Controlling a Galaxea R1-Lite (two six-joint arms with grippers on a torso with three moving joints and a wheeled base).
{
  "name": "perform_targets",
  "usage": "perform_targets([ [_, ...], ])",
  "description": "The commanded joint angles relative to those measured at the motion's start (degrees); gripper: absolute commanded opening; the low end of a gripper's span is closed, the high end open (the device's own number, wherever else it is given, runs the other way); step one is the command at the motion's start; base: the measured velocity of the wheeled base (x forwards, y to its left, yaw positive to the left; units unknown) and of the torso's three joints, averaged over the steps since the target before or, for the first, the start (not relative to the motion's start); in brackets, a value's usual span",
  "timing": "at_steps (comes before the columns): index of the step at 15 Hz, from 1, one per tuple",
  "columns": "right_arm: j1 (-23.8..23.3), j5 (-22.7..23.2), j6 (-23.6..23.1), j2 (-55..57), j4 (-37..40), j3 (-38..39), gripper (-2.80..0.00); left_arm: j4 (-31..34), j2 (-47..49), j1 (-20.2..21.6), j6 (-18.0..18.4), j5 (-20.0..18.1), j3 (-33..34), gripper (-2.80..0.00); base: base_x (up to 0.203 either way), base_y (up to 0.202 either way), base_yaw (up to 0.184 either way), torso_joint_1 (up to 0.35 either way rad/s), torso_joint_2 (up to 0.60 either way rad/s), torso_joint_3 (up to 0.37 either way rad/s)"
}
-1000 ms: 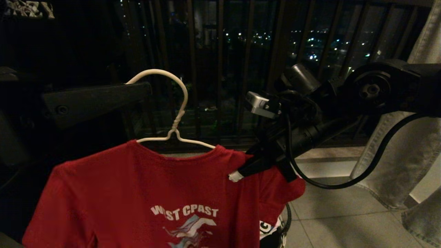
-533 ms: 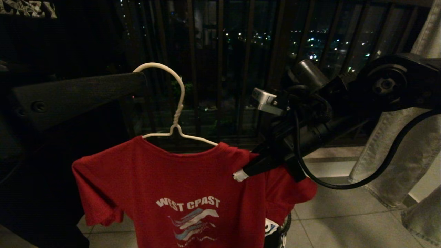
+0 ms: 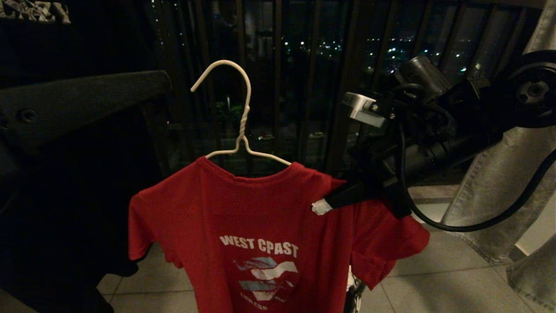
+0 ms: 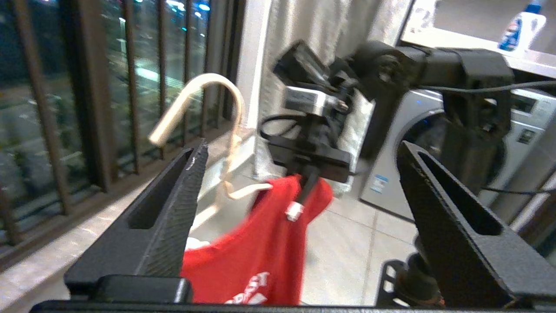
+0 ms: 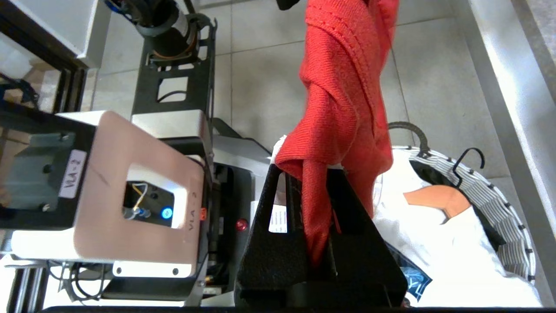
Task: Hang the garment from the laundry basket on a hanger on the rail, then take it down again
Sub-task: Hang the clothes rack on the clothesline
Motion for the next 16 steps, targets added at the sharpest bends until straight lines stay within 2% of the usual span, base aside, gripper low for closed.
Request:
perform_targets([
  [1, -0.2, 0.3, -0.2, -1.3, 0.2, 0.7, -2.80, -0.2, -0.2, 1.0, -0.2, -0.2, -0.7, 0.00, 0.000, 0.000, 0.000, 0.000, 0.00, 0.000],
  [3, -1.2, 0.3, -0.2, -1.9, 0.2, 1.1, -2.80, -0.3, -0.8, 3.8, -0.4, 0.0, -1.5, 0.00, 0.000, 0.000, 0.000, 0.000, 0.00, 0.000],
  [4, -1.6, 0.3, 0.3, -2.1, 0.2, 1.1, -2.80, -0.3, -1.1, 5.0, -0.5, -0.1, -1.6, -2.80, 0.000, 0.000, 0.000, 0.000, 0.00, 0.000],
  [6, -2.4, 0.2, 4.5, -3.1, -0.1, 1.0, -2.80, -0.2, -1.4, 5.4, -0.8, 0.0, -2.2, -2.80, 0.000, 0.000, 0.000, 0.000, 0.00, 0.000],
  [11, -6.4, -0.3, 10.2, -6.2, -0.1, 1.5, -2.80, 0.5, -1.6, 7.5, -1.3, -0.1, -3.4, -2.80, 0.000, 0.000, 0.000, 0.000, 0.00, 0.000],
  [14, -9.3, -1.4, 16.3, -8.6, -0.2, 1.5, -2.80, 0.5, -0.2, 7.5, -1.2, -0.1, -3.7, -2.80, 0.000, 0.000, 0.000, 0.000, 0.00, 0.000],
  [16, -10.9, -4.2, 21.0, -10.8, -0.2, 1.7, -2.80, 0.6, 1.2, 7.5, -1.3, -0.1, -4.7, -2.80, 0.000, 0.000, 0.000, 0.000, 0.00, 0.000],
])
